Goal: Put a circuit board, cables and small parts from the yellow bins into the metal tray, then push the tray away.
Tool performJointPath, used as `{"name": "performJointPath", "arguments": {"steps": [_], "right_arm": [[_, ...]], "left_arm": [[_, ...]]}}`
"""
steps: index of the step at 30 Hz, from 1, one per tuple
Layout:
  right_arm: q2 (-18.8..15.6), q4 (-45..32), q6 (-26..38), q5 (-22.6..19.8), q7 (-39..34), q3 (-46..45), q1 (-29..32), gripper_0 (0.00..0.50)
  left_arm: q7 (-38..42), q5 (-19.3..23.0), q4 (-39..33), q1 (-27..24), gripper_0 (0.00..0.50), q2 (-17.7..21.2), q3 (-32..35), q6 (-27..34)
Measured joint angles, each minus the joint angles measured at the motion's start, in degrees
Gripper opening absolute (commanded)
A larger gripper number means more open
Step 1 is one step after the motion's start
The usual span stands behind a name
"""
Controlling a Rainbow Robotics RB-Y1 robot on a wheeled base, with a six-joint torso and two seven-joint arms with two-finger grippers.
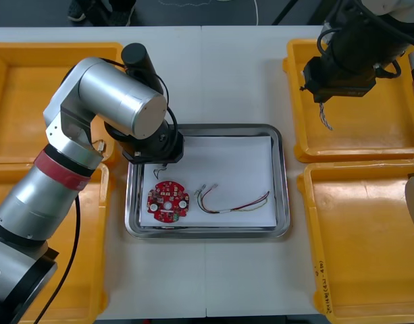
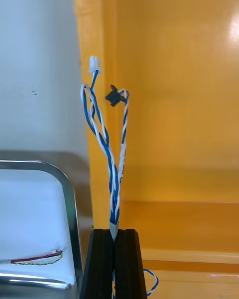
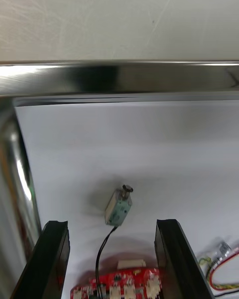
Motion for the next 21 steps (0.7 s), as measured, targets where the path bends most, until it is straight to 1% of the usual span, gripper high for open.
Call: {"name": "performJointPath", "arguments": {"steps": [3, 6, 12, 18, 21], "right_arm": [[0.0, -3.2, 0.0, -1.4, 0.0, 0.5, 1.3, 0.0], [0.0, -5.4, 0.0, -1.6, 0.0, 0.7, 2.3, 0.0], [-0.1, -6.8, 0.0, -2.5, 0.0, 0.9, 3.2, 0.0], [-0.1, -7.0, 0.0, -2.7, 0.0, 2.3, 3.4, 0.0], [-0.2, -8.3, 0.0, -2.9, 0.0, 4.1, 3.4, 0.0]], "left_arm": [[0.0, 0.1, -3.2, 0.0, 0.5, 0.0, 2.2, 3.2], [0.0, 0.2, -6.6, 0.0, 0.5, 0.0, 4.8, 5.8], [0.0, 1.2, -13.5, 0.0, 0.5, 0.0, 10.1, 10.4], [0.0, 2.0, -18.8, 0.0, 0.5, 0.2, 14.5, 11.1], [0.0, 3.4, -19.9, -0.1, 0.5, 0.8, 16.0, 11.1]]}}
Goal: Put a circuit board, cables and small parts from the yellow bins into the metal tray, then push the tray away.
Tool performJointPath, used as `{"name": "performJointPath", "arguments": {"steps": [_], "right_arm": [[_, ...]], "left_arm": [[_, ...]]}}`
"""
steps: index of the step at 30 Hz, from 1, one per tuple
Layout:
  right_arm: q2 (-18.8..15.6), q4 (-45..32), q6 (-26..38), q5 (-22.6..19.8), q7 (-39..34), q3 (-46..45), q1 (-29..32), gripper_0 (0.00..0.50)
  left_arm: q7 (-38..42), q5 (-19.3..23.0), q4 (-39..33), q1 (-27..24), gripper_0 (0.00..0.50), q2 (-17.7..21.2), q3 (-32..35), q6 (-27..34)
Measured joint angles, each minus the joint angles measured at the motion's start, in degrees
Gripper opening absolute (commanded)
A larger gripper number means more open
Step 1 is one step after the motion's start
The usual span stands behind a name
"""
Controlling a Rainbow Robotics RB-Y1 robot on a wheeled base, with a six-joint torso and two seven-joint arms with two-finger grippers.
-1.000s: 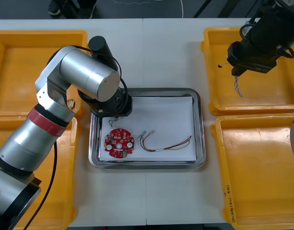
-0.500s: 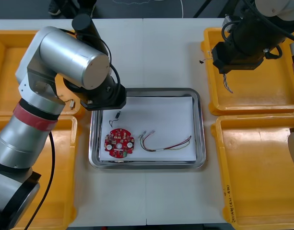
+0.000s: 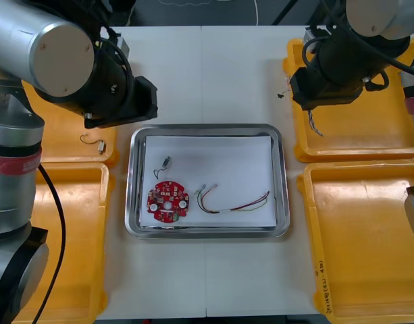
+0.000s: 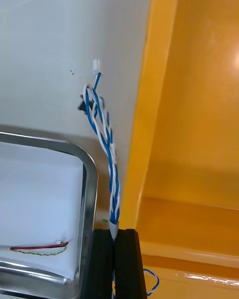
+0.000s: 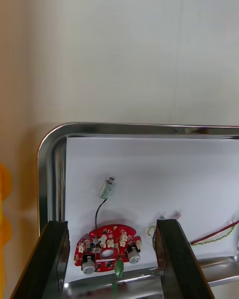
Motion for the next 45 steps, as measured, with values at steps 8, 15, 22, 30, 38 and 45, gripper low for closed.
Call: {"name": "performJointPath", "arguments": {"steps": [8, 15, 22, 30, 38, 45], "right_arm": [[0.0, -5.6, 0.0, -1.2, 5.0, 5.3, 0.0, 0.0], [0.0, -10.2, 0.0, -1.2, 16.1, 9.6, 0.1, 0.0], [0.2, -12.0, 0.0, 0.6, 28.0, 14.9, 0.1, 0.0], [1.8, -12.0, -0.4, 3.4, 39.1, 19.9, 0.1, 0.0], [3.1, -12.0, -5.3, 3.2, 41.0, 23.1, 0.6, 0.0], [3.5, -12.0, -9.8, 4.5, 41.0, 26.8, 2.3, 0.0]], "left_arm": [[0.0, 4.0, 0.7, -1.4, 0.5, 6.1, 1.0, 0.0], [0.0, 8.3, 8.2, -4.7, 0.5, 11.6, 1.0, 0.0], [0.0, 9.6, 13.6, -5.6, 0.5, 15.5, 1.0, 0.0], [-0.4, 9.6, 19.8, -5.6, 0.5, 18.7, 1.4, 0.0], [-10.5, 10.4, 26.6, -5.6, 0.5, 21.3, 1.9, -3.7], [-14.8, 11.3, 30.8, -5.6, 0.5, 21.8, 1.9, -7.3]]}}
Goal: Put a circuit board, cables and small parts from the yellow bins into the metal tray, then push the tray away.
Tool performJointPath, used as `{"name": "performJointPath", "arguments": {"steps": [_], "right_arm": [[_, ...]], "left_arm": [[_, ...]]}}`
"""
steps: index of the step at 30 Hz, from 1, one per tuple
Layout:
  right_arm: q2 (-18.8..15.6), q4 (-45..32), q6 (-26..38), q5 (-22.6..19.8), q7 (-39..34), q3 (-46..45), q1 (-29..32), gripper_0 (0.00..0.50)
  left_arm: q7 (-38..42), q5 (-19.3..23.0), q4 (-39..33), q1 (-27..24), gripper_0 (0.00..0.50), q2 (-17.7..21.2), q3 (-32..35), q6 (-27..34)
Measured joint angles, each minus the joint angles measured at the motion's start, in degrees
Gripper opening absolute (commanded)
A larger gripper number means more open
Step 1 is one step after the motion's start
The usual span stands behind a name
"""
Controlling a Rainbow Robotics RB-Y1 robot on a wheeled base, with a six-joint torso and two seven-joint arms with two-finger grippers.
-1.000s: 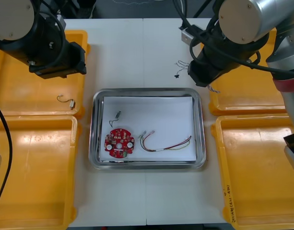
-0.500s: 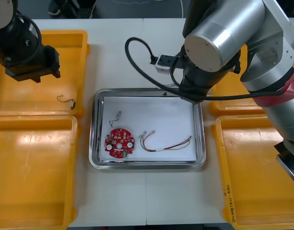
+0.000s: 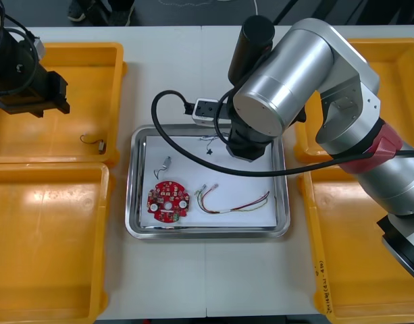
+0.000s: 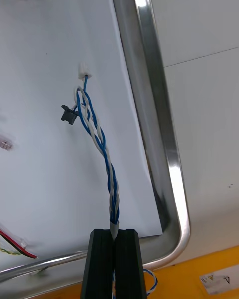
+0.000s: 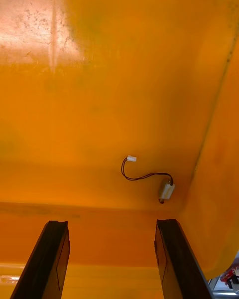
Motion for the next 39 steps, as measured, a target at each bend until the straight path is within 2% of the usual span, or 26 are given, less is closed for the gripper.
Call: {"name": "performJointPath", "arguments": {"steps": [6, 14, 30, 35, 36, 37, 38, 39], "right_arm": [[0.1, 0.0, -0.9, 0.2, 0.0, 2.3, 0.9, 0.0], [0.4, 3.4, -5.7, 0.2, 0.0, 4.6, 1.0, 0.0], [1.0, 11.1, -13.6, 1.2, 0.0, 10.5, 1.1, 0.0], [1.0, 11.5, -14.0, 0.9, 0.0, 11.7, 1.1, 0.0], [1.0, 11.5, -14.0, 0.7, 0.0, 11.7, 1.1, 0.012], [1.0, 11.5, -14.0, 0.6, 0.0, 11.7, 1.1, 0.051], [1.0, 11.5, -14.0, 0.5, 0.0, 11.7, 1.1, 0.154], [1.0, 11.5, -14.0, 0.4, 0.0, 11.7, 1.1, 0.194]], "left_arm": [[0.0, 0.8, 2.0, 0.0, 0.5, 0.0, 0.0, -1.1], [0.0, 1.0, 4.5, 0.0, 0.5, -0.5, 0.0, -2.8], [0.0, -0.7, 9.2, 0.0, 0.5, -5.1, 0.0, -4.6], [0.0, -1.5, 10.7, 0.0, 0.5, -6.2, -0.1, -5.5], [0.0, -1.6, 10.8, 0.0, 0.5, -6.3, -0.2, -5.7], [0.0, -1.7, 10.8, 0.0, 0.5, -6.3, -0.2, -5.9], [0.0, -1.8, 10.8, 0.0, 0.5, -6.3, -0.2, -6.2], [0.0, -1.8, 10.8, 0.0, 0.5, -6.3, -0.2, -6.5]]}}
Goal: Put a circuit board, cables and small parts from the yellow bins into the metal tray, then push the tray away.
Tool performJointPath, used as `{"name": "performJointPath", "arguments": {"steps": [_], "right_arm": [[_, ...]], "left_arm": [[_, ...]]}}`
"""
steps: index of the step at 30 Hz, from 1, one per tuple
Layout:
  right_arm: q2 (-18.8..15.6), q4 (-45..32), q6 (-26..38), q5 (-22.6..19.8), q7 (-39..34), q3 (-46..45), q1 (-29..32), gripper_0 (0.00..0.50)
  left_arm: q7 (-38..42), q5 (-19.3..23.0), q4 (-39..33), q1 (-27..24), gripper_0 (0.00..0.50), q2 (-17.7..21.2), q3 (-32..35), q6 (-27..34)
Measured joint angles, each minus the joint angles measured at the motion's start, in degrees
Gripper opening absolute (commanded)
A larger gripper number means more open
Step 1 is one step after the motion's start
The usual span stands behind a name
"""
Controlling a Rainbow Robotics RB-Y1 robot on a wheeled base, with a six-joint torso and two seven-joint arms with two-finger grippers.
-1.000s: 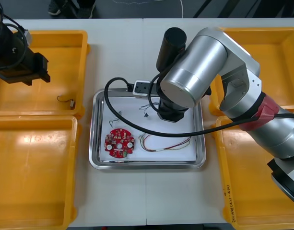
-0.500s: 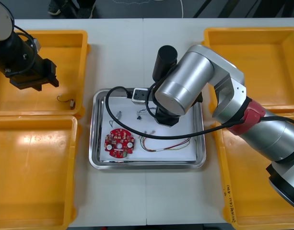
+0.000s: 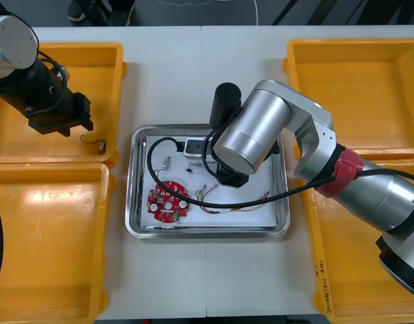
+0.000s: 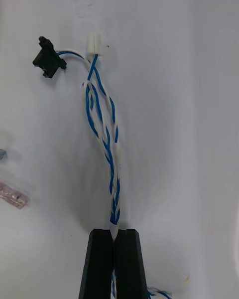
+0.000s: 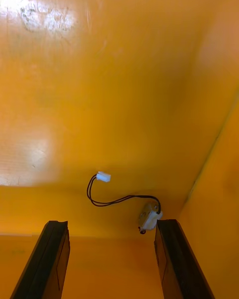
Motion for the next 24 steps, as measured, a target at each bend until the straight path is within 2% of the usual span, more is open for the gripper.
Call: {"name": "performJointPath", "arguments": {"steps": [2, 5, 8, 18, 24], "right_arm": [[0.0, 0.0, 0.0, 0.0, 0.0, 0.0, 0.0, 0.346], [0.0, 0.0, 0.0, -0.1, 0.0, 0.0, 0.0, 0.429], [0.0, 0.0, 0.0, -0.1, 0.0, 0.0, 0.0, 0.454], [0.0, 0.0, 0.1, -0.1, 0.0, 0.0, 0.0, 0.465], [0.0, -3.3, 6.3, -0.2, 0.0, -1.9, 0.0, 0.467]], "left_arm": [[0.0, -0.1, 0.0, 0.0, 0.5, 0.0, 0.0, -0.5], [0.0, -0.1, 0.0, 0.1, 0.5, 0.0, 0.0, -1.3], [0.0, -0.2, 0.0, 0.2, 0.5, 0.0, 0.0, -1.9], [0.0, -1.5, 0.0, 1.8, 0.5, -0.2, 0.0, -4.6], [0.0, -2.6, 0.0, 3.4, 0.5, -0.3, 0.0, -5.7]]}}
